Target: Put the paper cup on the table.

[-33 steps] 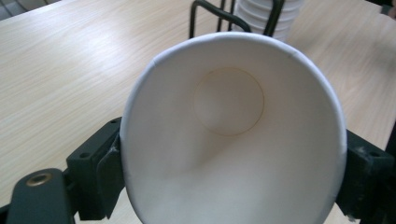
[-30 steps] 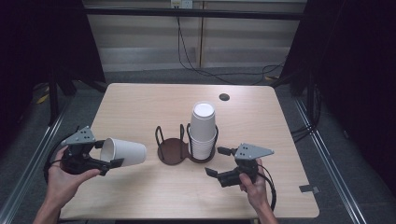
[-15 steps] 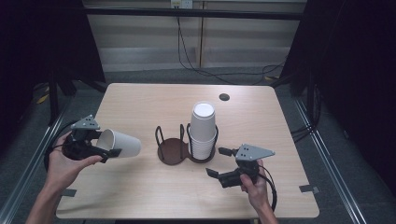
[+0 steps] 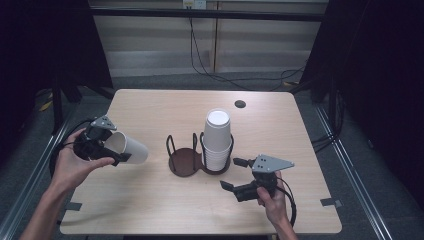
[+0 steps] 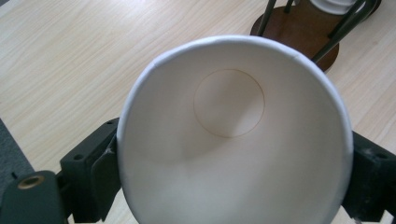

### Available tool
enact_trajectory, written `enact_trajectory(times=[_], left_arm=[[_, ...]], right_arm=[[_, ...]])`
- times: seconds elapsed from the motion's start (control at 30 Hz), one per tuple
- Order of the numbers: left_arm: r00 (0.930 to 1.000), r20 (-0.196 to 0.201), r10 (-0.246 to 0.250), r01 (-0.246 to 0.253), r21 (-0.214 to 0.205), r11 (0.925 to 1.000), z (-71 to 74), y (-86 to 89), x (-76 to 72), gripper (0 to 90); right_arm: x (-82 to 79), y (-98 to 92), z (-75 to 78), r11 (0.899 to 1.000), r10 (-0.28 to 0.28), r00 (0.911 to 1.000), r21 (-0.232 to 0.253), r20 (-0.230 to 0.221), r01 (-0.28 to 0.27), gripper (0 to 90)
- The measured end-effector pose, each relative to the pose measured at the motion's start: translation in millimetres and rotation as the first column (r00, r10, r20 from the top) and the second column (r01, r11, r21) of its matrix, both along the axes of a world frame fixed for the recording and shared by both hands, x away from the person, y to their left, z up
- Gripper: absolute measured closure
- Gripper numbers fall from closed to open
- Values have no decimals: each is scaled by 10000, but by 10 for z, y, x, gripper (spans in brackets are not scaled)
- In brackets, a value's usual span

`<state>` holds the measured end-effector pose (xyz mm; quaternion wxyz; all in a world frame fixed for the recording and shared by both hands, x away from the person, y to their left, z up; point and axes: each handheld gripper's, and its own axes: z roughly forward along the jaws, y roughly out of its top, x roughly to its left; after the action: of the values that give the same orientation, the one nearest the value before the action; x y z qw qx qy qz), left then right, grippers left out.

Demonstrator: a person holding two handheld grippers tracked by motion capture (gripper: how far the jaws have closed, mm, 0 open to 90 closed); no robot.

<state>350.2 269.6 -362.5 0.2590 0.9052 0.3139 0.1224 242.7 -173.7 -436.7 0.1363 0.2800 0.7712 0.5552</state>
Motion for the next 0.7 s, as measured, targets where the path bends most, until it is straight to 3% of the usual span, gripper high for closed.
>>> enact_trajectory(times=[0.1,0.17,0.33,0.37,0.47,0.53,0.57,0.7], left_arm=[[10000,-24,-31,31,285,9996,-7,-70,25,106],[9989,-161,-443,455,845,9954,-24,-143,45,105],[9981,-292,-548,577,1124,9920,-62,-237,78,103],[9976,-337,-612,656,1509,9864,-78,-281,103,101],[9972,-378,-646,700,1657,9837,-91,-312,130,97],[9956,-649,-678,773,1567,9846,-116,-343,162,93],[9957,-649,-656,762,1761,9814,-146,-370,195,91],[9938,-785,-792,915,1683,9815,-182,-409,213,88]], right_arm=[[2,9,-6,10000,34,10000,-46,-21,-34,141],[0,6,0,10000,40,10000,-20,-2,-40,141],[7,-6,-2,10000,-4,10000,19,4,4,141],[1,-7,-2,10000,4,10000,-32,-2,-4,141],[-2,-10,-4,10000,-11,10000,-35,-5,11,141],[2,-13,-6,10000,-11,10000,-27,-17,11,141],[3,-12,-6,10000,-27,10000,-38,-35,27,140],[3,-3,-13,10000,21,10000,-61,-95,-22,140]])
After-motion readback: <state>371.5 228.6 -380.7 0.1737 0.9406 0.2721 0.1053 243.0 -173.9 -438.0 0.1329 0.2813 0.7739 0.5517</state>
